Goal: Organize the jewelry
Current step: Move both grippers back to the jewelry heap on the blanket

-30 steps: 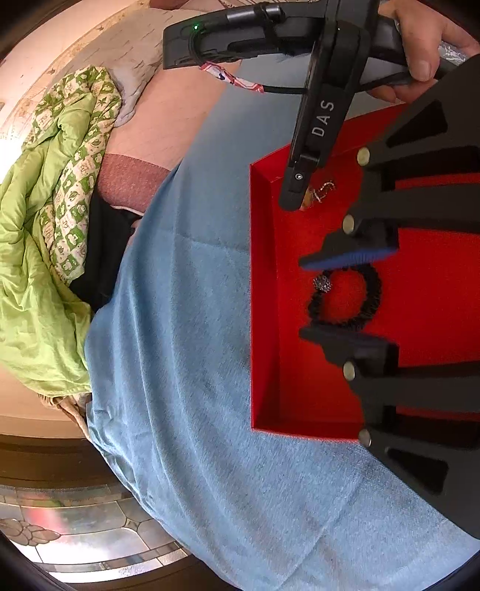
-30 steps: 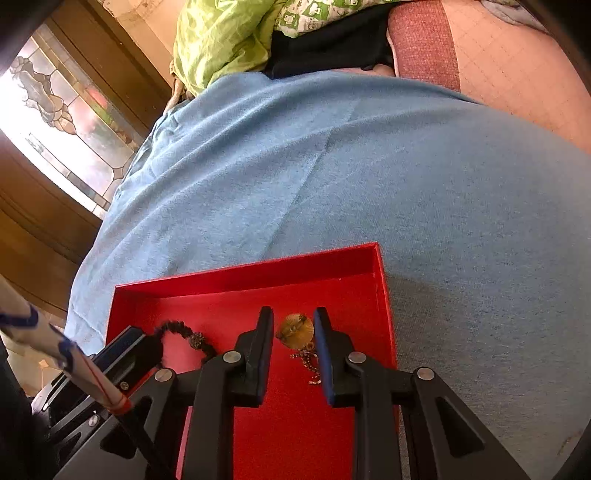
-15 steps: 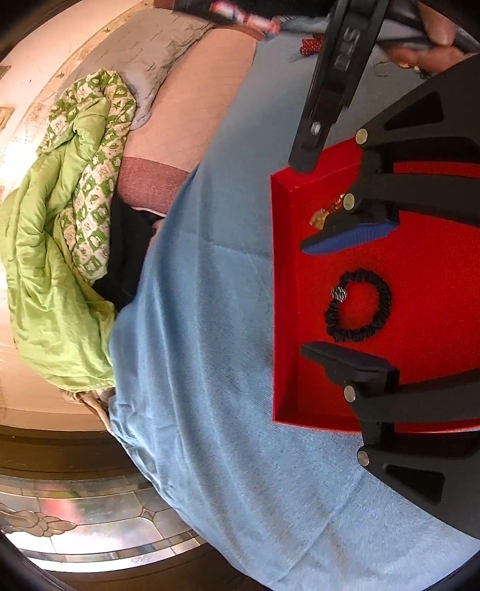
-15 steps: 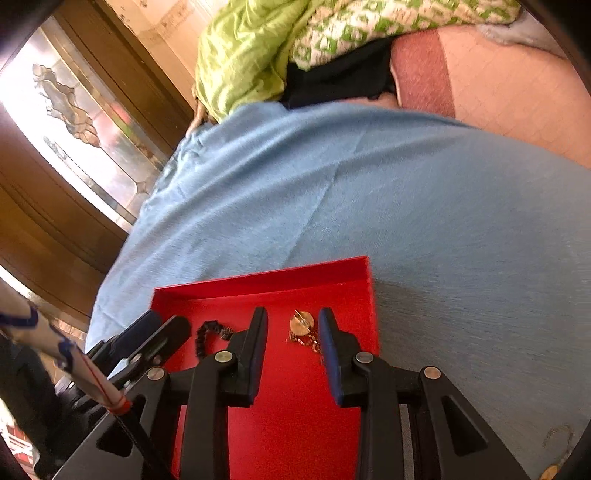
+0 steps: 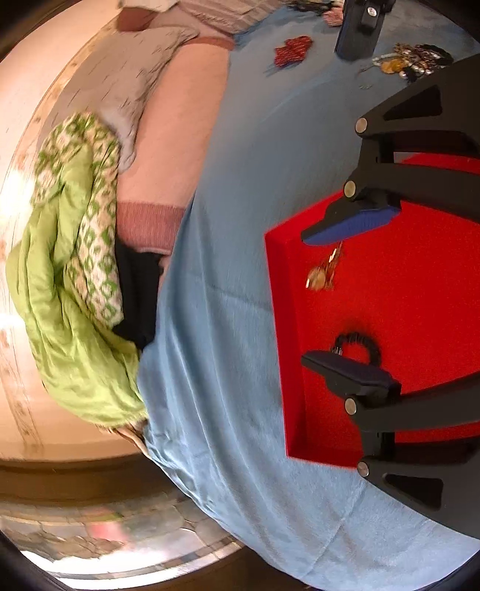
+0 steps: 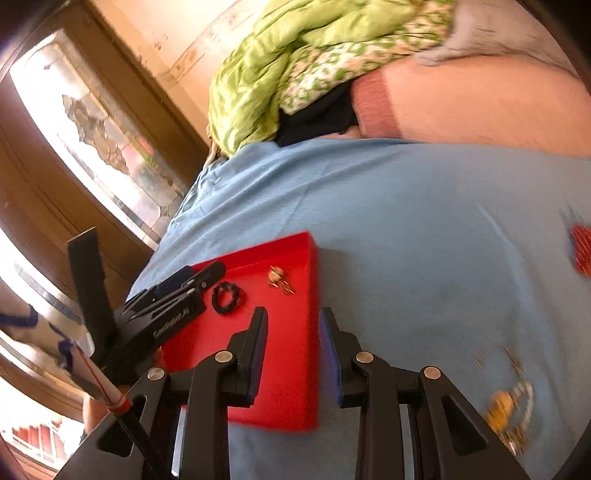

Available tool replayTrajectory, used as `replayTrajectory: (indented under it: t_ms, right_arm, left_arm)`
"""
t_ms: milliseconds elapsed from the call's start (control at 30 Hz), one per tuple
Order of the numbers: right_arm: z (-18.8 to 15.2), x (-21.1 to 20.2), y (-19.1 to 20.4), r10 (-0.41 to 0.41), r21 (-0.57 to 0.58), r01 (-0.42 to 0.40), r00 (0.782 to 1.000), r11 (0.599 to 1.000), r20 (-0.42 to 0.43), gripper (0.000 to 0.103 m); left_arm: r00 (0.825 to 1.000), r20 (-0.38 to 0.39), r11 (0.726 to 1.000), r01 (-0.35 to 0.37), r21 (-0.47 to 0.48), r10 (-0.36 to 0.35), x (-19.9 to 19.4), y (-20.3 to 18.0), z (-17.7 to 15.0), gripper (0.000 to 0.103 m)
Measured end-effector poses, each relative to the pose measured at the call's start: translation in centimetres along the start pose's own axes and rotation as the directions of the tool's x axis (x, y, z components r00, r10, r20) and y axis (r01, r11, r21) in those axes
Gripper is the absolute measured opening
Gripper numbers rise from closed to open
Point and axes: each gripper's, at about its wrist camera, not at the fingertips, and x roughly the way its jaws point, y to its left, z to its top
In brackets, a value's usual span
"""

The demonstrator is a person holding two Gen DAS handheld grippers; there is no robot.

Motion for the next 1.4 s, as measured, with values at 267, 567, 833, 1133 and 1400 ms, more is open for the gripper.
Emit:
replayTrajectory:
  t_ms: [267, 567, 833, 1133, 1400]
  right_arm:
    - [-3.3, -6.5, -6.6, -0.073, 0.107, 0.064, 0.994, 0.992, 0.082, 0.031]
    - [-4.2, -7.2, -15.3, -0.201, 0.259, 0.186, 0.979, 0.948, 0.032, 0.031]
    - [-4.5, -7.3, -16.7, -0.150, 0.324, 0.134, 0.988, 0.937, 0.025, 0.031]
    - [-4.4, -6.7, -17.0, -0.132, 0.330, 0.115, 0.991, 0.937, 0.029, 0.031]
    - [-4.4, -6.6, -17.0, -0.126, 0.325, 0.111, 0.992, 0.939, 0.025, 0.031]
  left_arm:
    - [0.985, -0.047, 0.975, 0.173, 0.141, -0.168, -1.4, -8.0, -1.9, 0.058]
    - [0.911, -0.216, 0.899, 0.392, 0.196, -0.351, -0.5, -14.6, -5.5, 0.058]
    - [0.820, -0.336, 0.779, 0.558, 0.286, -0.464, -0.1, -18.9, -7.8, 0.052]
    - [0.809, -0.390, 0.750, 0.570, 0.337, -0.440, 1.8, -21.6, -9.2, 0.039]
    - [0.834, -0.384, 0.756, 0.534, 0.378, -0.396, 2.8, -23.2, -9.8, 0.017]
